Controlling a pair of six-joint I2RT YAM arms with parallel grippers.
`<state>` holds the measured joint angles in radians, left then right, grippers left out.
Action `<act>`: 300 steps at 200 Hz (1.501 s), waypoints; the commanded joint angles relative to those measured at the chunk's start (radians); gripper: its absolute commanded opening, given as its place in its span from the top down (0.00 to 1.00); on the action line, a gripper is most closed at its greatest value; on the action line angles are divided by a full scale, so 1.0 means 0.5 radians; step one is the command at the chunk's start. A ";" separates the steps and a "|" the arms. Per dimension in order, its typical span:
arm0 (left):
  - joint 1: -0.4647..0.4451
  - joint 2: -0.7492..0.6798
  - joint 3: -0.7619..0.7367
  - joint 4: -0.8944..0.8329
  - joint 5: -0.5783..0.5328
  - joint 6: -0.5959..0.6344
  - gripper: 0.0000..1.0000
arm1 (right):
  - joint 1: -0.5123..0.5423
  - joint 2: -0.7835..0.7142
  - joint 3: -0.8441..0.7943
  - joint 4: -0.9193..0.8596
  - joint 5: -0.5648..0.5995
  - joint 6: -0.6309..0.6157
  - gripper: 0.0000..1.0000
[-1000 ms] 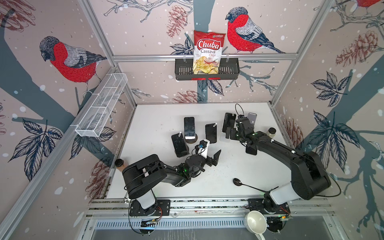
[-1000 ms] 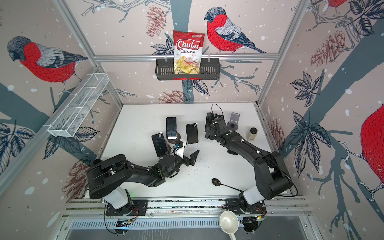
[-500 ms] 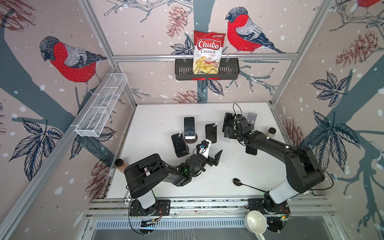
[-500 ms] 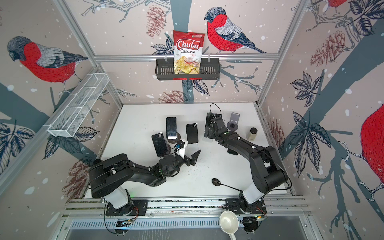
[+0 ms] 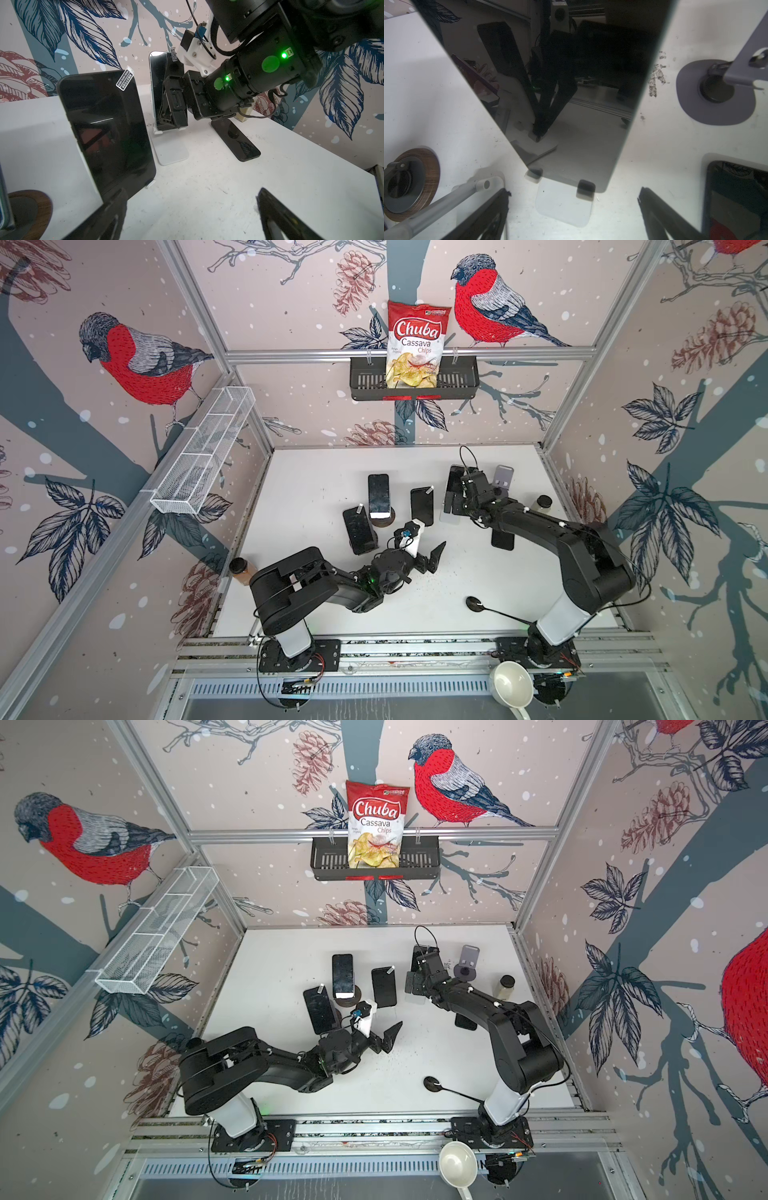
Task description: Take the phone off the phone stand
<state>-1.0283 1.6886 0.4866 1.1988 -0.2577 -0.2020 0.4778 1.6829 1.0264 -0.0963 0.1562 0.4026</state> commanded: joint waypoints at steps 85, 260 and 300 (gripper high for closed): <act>0.004 -0.001 -0.025 0.131 0.031 -0.004 0.04 | 0.010 0.168 0.101 0.073 0.031 0.091 0.01; 0.004 0.022 -0.025 0.155 0.045 -0.034 0.04 | 0.097 0.035 -0.046 0.134 0.258 0.085 0.01; 0.004 0.020 -0.042 0.169 0.053 -0.041 0.04 | 0.102 -0.063 -0.074 0.191 0.289 0.110 0.01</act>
<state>-1.0283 1.6997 0.4702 1.2278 -0.2390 -0.2119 0.5251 1.6772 0.9951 -0.0513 0.2649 0.4404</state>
